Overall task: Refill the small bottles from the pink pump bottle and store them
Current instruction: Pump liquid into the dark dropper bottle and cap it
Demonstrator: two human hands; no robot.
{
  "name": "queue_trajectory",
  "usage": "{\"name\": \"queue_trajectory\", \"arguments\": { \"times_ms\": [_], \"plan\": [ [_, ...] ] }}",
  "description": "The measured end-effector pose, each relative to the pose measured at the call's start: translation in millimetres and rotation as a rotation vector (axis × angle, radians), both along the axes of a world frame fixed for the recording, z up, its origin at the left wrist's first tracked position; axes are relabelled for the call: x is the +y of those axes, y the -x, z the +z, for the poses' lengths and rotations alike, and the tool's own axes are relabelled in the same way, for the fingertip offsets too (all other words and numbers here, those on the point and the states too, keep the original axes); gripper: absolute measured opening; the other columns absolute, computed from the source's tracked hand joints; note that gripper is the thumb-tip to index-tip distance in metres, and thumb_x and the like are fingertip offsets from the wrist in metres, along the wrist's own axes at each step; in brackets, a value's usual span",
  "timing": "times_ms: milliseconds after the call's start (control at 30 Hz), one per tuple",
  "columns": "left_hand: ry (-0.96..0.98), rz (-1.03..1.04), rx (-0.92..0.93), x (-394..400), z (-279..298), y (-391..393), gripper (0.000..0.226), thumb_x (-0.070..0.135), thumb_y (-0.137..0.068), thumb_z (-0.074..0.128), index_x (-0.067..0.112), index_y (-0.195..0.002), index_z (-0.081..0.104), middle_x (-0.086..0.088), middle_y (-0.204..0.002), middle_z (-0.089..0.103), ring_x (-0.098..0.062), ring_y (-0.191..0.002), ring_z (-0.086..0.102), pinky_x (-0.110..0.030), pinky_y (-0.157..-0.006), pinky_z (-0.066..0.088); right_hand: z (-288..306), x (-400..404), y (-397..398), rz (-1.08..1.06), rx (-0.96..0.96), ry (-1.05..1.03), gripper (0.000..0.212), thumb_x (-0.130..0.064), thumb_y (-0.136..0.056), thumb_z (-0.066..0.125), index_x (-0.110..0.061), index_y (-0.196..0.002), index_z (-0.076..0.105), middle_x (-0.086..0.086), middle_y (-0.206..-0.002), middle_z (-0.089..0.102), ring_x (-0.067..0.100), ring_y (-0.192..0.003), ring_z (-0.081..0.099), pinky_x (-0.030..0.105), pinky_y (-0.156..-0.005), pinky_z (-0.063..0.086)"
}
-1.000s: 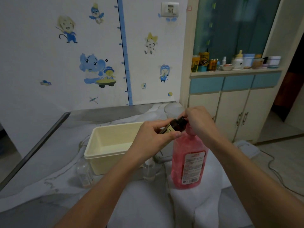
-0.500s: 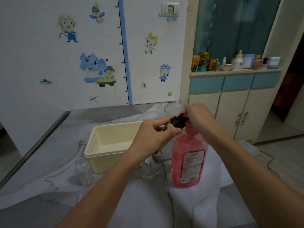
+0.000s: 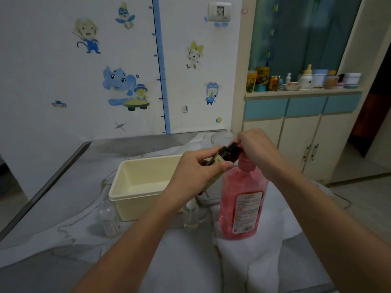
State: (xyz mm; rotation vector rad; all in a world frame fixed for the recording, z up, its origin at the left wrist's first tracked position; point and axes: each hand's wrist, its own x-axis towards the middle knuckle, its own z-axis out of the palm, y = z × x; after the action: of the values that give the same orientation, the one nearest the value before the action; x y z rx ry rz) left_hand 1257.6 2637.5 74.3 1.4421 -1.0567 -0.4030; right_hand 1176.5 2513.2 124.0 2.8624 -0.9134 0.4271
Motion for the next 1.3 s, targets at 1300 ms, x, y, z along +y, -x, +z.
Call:
{"name": "queue_trajectory", "arguments": {
  "times_ms": [1300],
  "plan": [
    [-0.065, -0.024, -0.313, -3, -17, -12, 0.055, 0.021, -0.073, 0.080, 0.040, -0.121, 0.060, 0.005, -0.101, 0.067, -0.013, -0.094, 0.064, -0.039, -0.087, 0.053, -15, 5, -1, -0.073, -0.249, -0.279, 0.031, -0.009, -0.079, 0.062, -0.010, -0.109, 0.064, 0.007, -0.105, 0.068, 0.024, -0.101, 0.060, 0.030, -0.088, 0.045]
  ]
}}
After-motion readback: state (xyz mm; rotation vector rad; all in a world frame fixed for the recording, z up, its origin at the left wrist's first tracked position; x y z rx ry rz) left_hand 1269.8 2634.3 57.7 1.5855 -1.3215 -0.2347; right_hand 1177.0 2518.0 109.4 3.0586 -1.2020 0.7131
